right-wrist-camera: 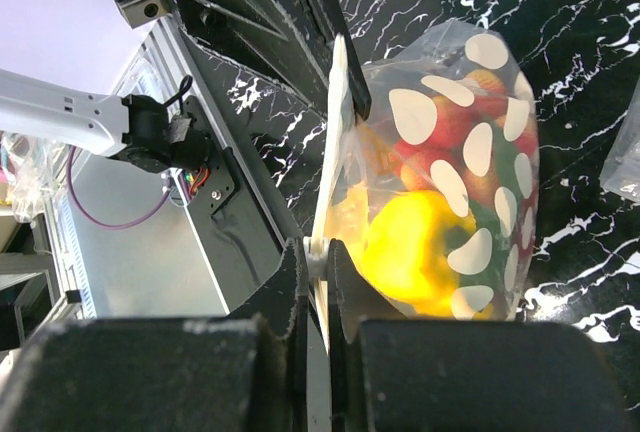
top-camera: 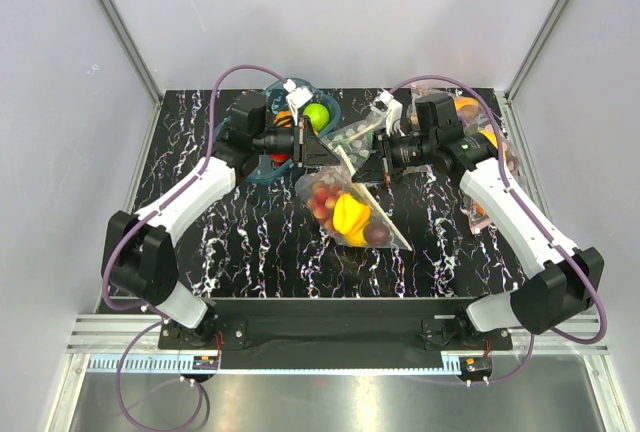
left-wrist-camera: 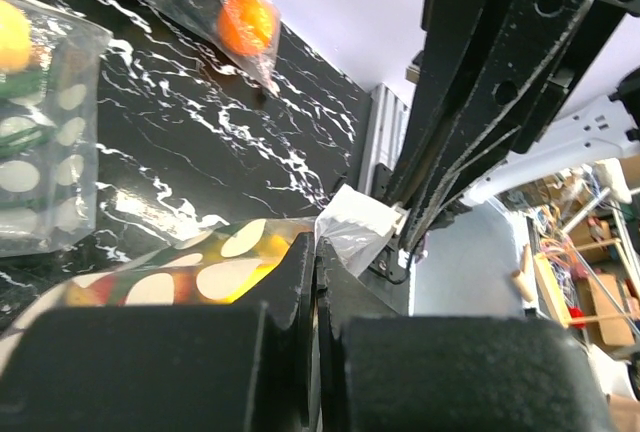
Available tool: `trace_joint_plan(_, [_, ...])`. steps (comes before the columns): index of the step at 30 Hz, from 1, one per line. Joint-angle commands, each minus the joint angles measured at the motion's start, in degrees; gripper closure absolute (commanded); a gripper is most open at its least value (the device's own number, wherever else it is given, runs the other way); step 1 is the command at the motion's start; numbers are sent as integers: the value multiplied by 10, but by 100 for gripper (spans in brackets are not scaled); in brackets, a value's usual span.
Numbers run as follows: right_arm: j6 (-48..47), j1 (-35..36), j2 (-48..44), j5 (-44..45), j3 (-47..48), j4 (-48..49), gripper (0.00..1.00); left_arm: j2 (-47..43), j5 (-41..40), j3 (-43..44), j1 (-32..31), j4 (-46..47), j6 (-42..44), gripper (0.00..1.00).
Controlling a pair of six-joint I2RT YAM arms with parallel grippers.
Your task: Open the zip-top bag and remove the fake food
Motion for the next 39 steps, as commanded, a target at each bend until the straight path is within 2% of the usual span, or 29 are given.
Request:
trace_joint_plan(1, [-1,4,-23,-1,1,-18,100,-30,-53,14,6,14,26,100])
trace_joint_plan(17, [-12,4,-48,70,-15,-75,100,-38,-147,-30,32,25,46,100])
trace_joint_plan(39, [8,3,-107,199,-50,-171,100,-16,-159,-104,112,98,44,100])
